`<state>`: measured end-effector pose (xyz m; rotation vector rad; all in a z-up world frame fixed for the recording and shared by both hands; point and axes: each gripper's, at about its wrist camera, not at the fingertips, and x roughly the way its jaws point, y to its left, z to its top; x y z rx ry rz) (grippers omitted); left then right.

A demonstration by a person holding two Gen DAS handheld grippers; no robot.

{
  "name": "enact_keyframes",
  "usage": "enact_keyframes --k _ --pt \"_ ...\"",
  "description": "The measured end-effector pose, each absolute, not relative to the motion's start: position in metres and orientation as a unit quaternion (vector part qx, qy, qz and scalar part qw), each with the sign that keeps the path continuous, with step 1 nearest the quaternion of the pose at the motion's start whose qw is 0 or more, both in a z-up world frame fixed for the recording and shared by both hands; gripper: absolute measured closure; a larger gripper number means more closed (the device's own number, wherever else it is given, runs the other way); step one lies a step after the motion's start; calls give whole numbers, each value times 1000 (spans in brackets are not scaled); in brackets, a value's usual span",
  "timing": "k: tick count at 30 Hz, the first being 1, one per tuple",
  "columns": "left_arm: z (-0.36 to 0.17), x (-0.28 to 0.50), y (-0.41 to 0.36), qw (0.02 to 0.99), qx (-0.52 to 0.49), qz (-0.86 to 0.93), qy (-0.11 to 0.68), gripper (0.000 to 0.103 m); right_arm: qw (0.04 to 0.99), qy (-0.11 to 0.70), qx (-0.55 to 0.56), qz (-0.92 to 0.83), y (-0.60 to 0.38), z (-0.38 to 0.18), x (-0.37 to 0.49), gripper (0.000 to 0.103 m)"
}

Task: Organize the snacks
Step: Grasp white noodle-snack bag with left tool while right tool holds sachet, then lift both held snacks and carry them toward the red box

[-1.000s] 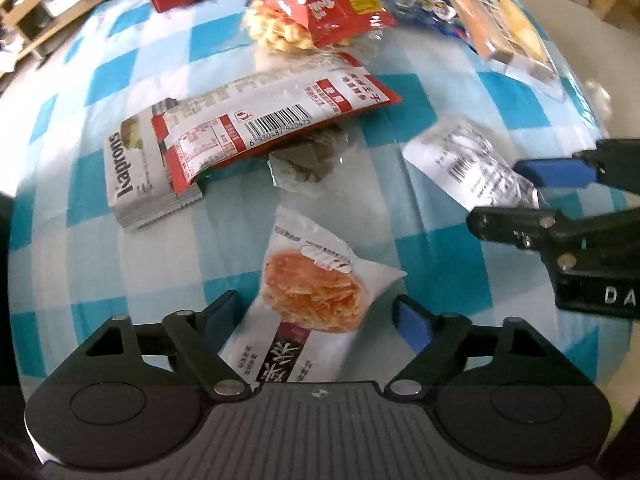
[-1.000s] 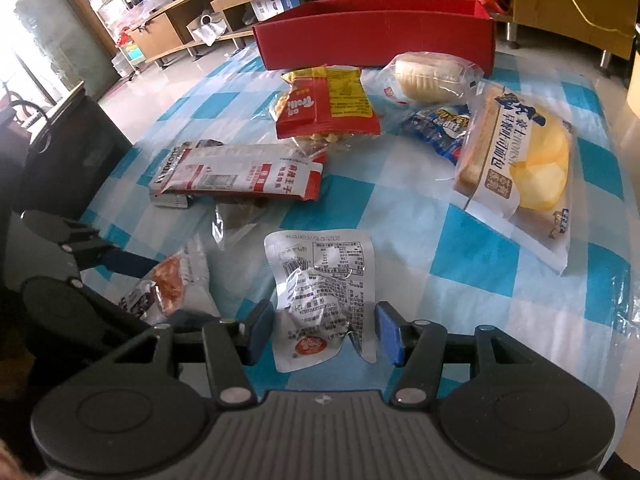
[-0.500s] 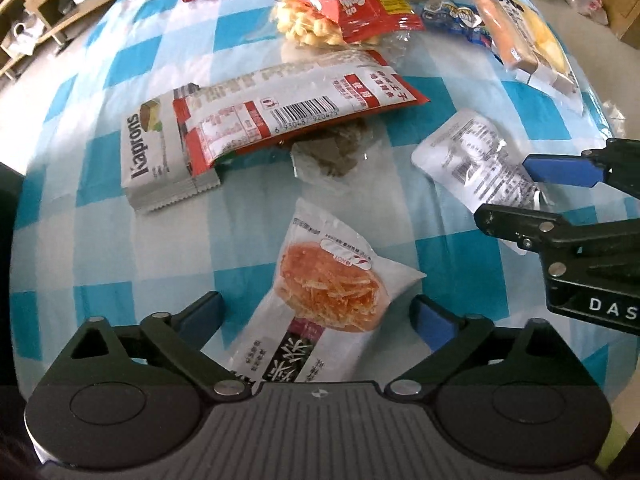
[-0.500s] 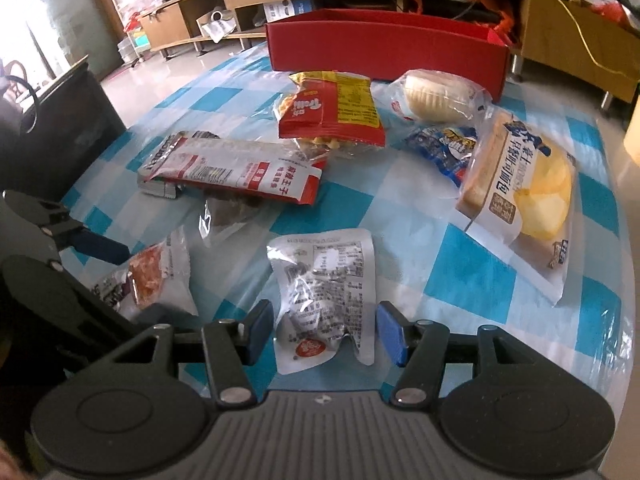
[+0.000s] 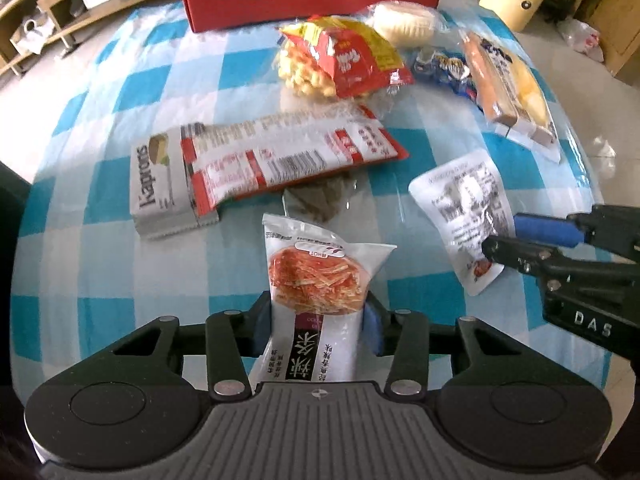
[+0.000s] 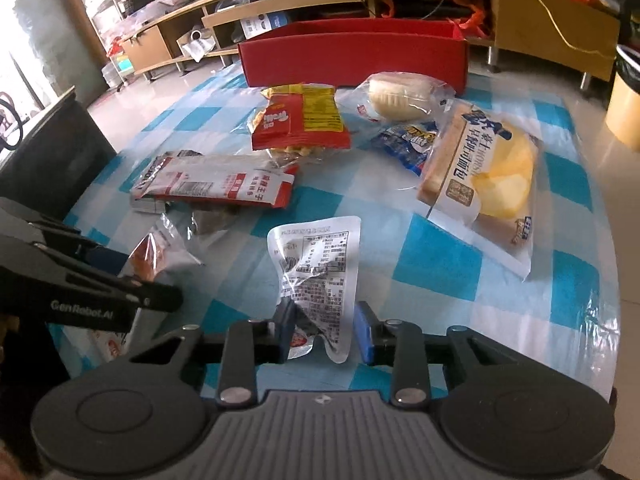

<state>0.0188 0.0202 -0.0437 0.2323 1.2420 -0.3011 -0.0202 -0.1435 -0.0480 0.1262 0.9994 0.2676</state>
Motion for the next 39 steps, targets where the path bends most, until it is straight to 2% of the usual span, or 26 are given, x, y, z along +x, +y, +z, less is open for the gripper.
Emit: enact_keyframes --k 12,14,15,16,19,22,24,25,27,28,30,32,34,39 --pt "-23 28 11 809 77 -133 567 51 877 460 83 108 -166 -42 -28 72" --pt "-20 31 9 811 67 -136 565 51 875 457 106 117 -172 -40 -29 79" --pt "-18 31 8 813 62 -138 563 51 874 455 118 120 -174 -39 -29 91" --pt "-17 31 7 814 58 -139 562 51 873 455 129 123 -178 -38 -29 96" --pt "-21 28 4 810 55 -145 565 51 865 469 138 112 -183 -40 -24 96" --pt "-29 24 5 800 57 -150 578 51 870 470 119 92 -179 -43 -22 89" --pt "-33 23 9 795 54 -150 585 51 866 473 126 98 -174 -44 -20 71" --pt "-33 23 12 793 45 -151 588 51 866 473 127 104 -170 -44 -18 68" --pt "-32 22 17 792 31 -153 590 50 862 478 118 120 -156 -45 -15 54" --pt "-31 22 18 793 28 -153 590 50 861 480 111 126 -148 -46 -13 52" --pt "-29 21 23 793 22 -156 588 50 863 484 68 130 -130 -50 -12 38" --pt "-29 21 26 791 14 -158 591 50 866 487 10 112 -117 -57 -14 38" --pt "-29 21 29 789 7 -161 593 50 870 481 -10 107 -116 -58 -16 45" --pt "-27 22 30 787 -9 -166 594 51 865 485 54 114 -139 -54 -15 55"
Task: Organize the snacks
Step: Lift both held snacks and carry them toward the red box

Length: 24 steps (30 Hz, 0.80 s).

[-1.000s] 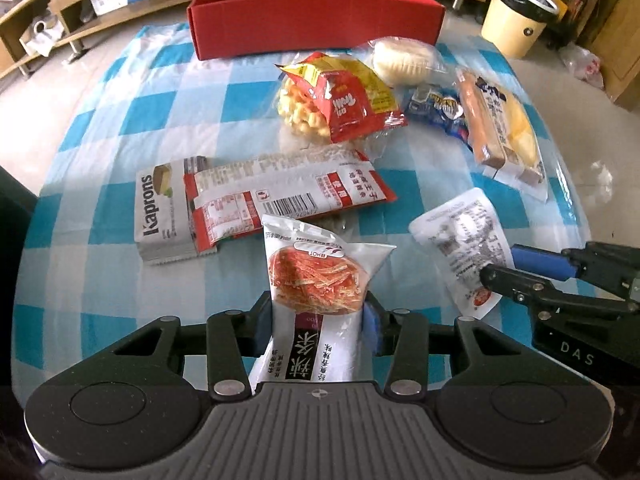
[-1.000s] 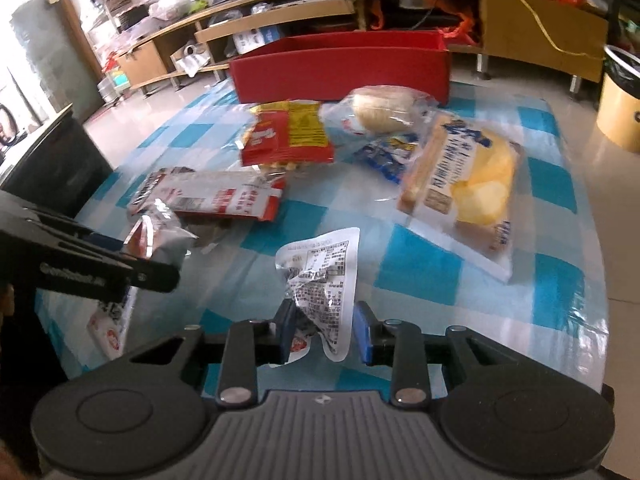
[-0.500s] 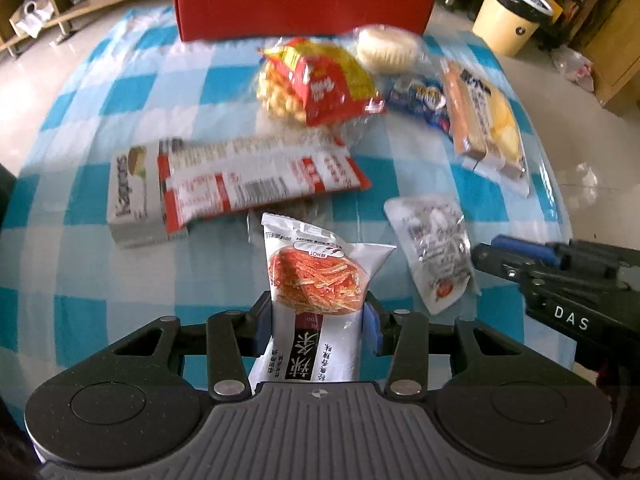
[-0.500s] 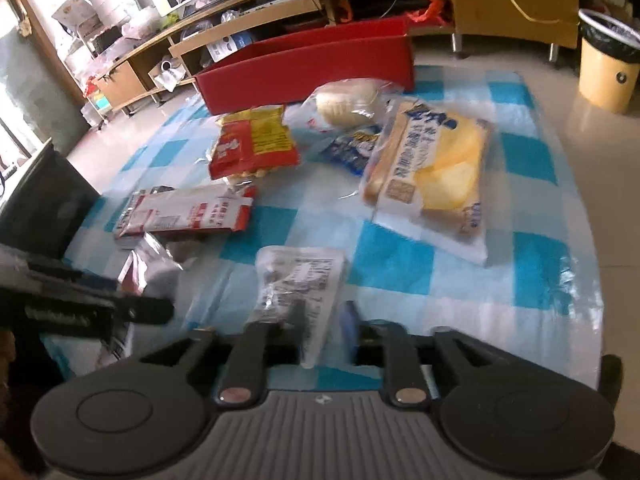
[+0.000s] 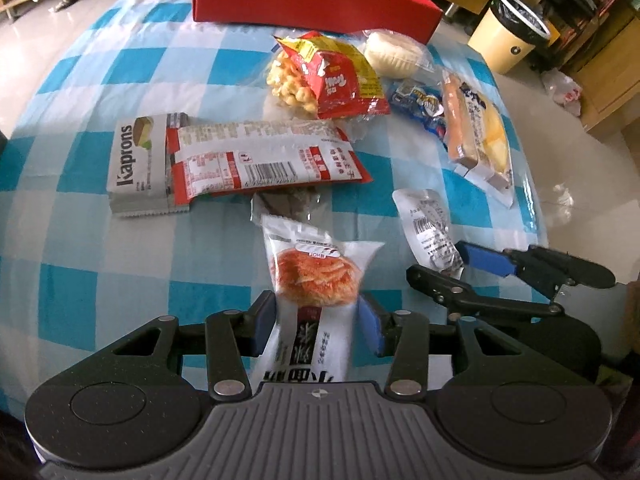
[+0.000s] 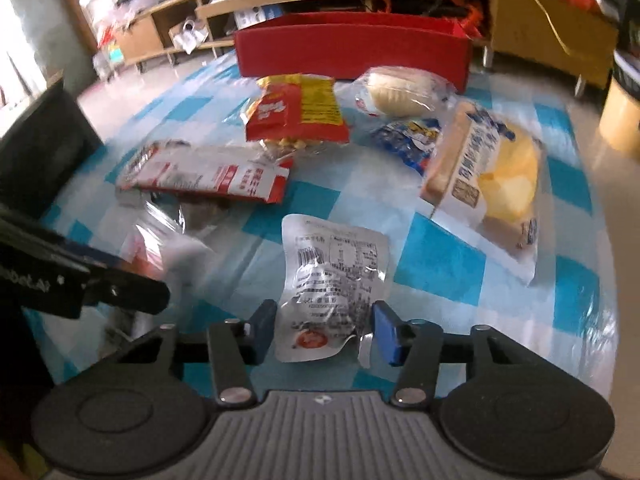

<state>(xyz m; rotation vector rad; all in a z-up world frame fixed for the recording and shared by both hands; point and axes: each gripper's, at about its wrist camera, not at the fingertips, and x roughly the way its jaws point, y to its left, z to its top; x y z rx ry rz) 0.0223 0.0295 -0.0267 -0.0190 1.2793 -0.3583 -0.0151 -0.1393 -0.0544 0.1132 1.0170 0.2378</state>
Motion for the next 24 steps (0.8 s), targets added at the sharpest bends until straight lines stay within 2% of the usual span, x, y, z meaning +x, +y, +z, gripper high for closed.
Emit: enact_keyframes --k 2,6,8,10,12,17,19,21,23,24 --pt "-24 22 28 789 -12 -171 590 51 865 482 78 119 -146 -50 -16 60" --pt "-25 22 23 792 3 -168 588 51 864 482 82 120 -147 -48 -16 61" --pt "-28 22 23 790 11 -163 591 47 865 481 73 122 -144 -48 -17 61" --pt "-32 21 24 786 15 -161 597 22 865 480 81 123 -146 -48 -15 61" --pt "-34 19 24 784 18 -162 599 17 867 474 90 123 -150 -45 -16 61" --pt "-47 17 13 772 53 -158 613 14 871 474 65 115 -149 -45 -18 61" --pt "-56 16 9 766 70 -151 621 22 869 478 66 110 -151 -50 -17 59" --pt "-60 13 3 766 88 -151 618 23 873 471 60 106 -152 -50 -16 60" --pt "-60 8 -3 769 110 -152 611 26 874 473 52 99 -153 -52 -13 54" --pt "-61 6 -4 770 117 -152 609 26 870 482 48 96 -152 -56 -12 47"
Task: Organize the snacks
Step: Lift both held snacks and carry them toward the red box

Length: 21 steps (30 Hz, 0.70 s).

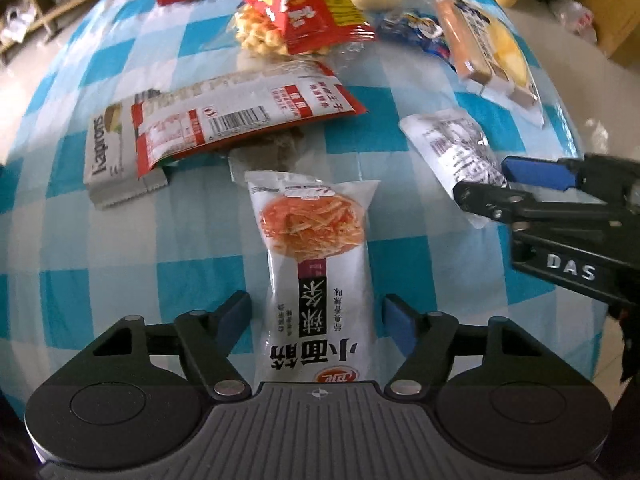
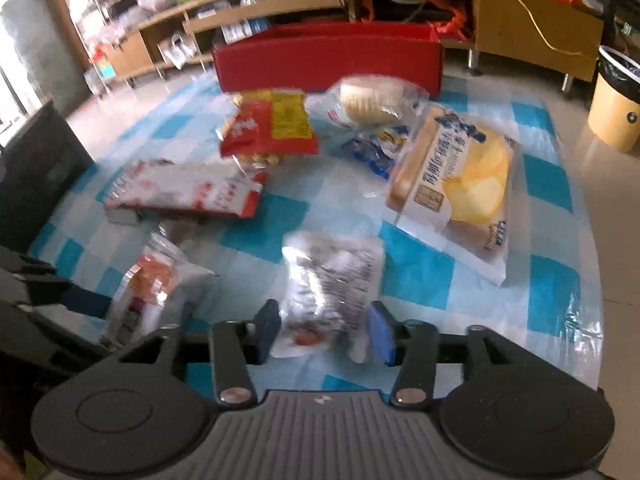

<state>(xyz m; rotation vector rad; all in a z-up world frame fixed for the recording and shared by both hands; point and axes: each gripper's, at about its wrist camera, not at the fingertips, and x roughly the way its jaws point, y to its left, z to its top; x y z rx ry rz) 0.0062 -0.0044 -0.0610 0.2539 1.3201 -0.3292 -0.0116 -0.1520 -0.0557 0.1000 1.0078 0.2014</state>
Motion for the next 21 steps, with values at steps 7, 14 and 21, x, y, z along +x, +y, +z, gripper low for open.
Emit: enact_keyframes --k 7,14,21 --pt "-57 1 0 781 120 -145 596 48 875 474 -2 99 -138 -59 -12 45" --pt "-40 8 5 798 87 -140 579 54 876 468 26 111 -146 -49 -19 48" --pt "-16 13 10 821 47 -150 549 54 893 428 71 123 -155 -24 -24 48"
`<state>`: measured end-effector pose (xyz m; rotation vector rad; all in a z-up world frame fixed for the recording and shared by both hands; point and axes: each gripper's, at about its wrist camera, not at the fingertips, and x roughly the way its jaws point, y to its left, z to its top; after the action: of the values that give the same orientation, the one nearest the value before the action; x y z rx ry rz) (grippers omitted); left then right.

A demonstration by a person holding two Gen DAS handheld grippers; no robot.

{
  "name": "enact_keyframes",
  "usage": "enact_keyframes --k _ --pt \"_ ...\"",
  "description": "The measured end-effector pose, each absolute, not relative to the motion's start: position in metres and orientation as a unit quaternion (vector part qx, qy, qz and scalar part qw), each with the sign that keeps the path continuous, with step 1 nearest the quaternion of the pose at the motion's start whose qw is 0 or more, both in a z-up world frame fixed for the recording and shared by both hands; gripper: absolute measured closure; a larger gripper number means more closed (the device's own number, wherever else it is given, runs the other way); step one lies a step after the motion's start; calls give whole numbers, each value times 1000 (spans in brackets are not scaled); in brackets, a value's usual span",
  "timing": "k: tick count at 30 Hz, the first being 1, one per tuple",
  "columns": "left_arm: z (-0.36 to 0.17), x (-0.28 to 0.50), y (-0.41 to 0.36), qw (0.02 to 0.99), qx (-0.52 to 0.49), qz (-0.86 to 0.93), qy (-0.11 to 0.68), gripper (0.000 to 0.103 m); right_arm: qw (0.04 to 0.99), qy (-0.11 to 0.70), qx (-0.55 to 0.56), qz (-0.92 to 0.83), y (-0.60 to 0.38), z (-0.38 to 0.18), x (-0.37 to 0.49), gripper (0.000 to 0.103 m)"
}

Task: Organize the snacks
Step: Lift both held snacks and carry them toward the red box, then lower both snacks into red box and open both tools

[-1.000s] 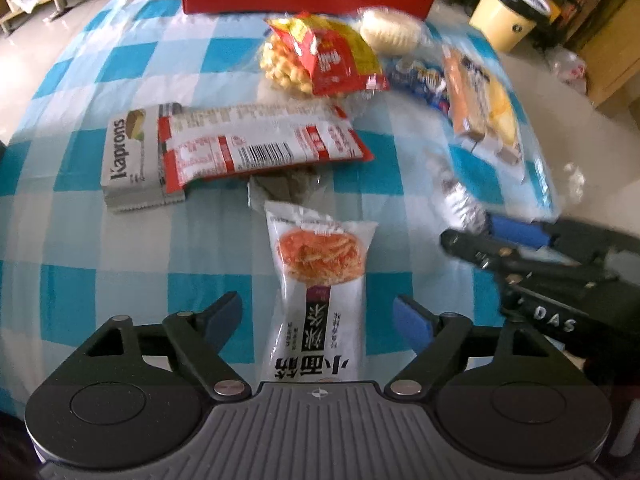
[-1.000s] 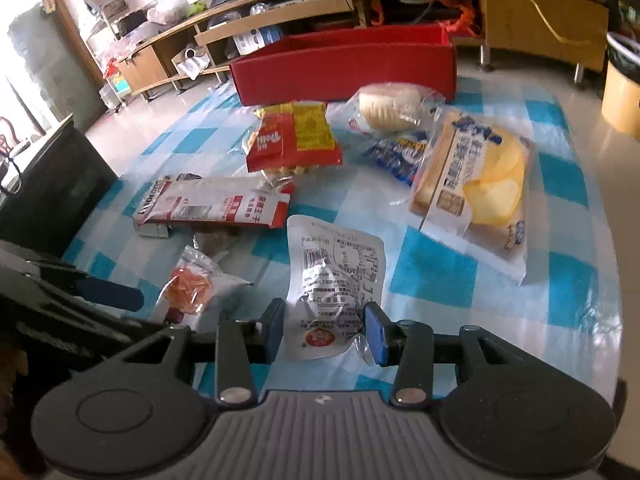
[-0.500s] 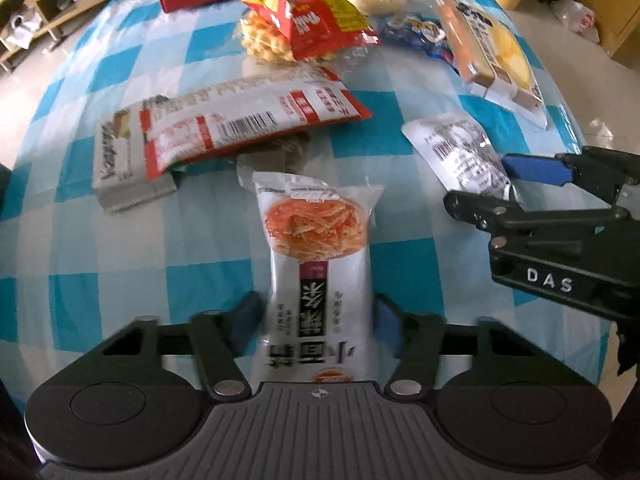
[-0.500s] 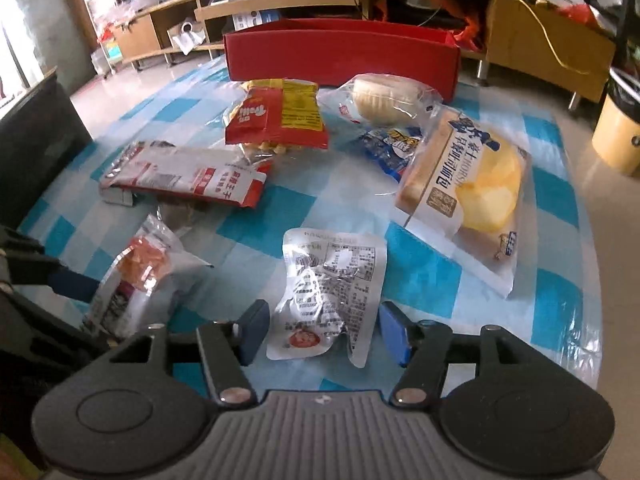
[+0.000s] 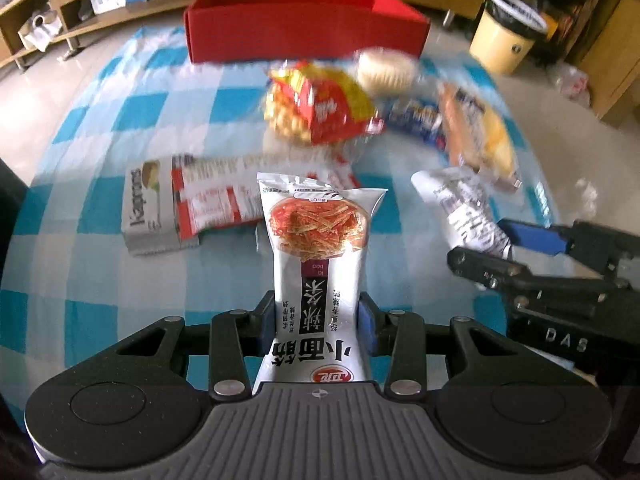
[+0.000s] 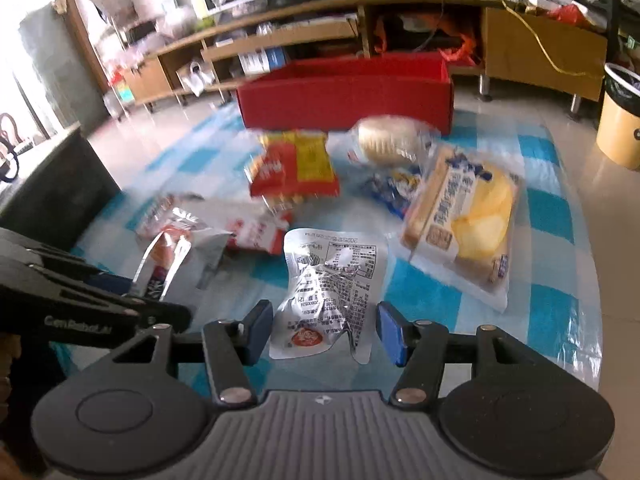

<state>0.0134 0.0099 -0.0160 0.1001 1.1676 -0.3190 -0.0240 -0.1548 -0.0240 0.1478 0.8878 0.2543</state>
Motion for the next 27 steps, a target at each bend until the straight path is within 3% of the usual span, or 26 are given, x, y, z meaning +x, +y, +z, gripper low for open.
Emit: enact_keyframes --k 27 --pt "34 87 -11 873 5 -145 466 54 924 348 107 119 -168 18 54 47"
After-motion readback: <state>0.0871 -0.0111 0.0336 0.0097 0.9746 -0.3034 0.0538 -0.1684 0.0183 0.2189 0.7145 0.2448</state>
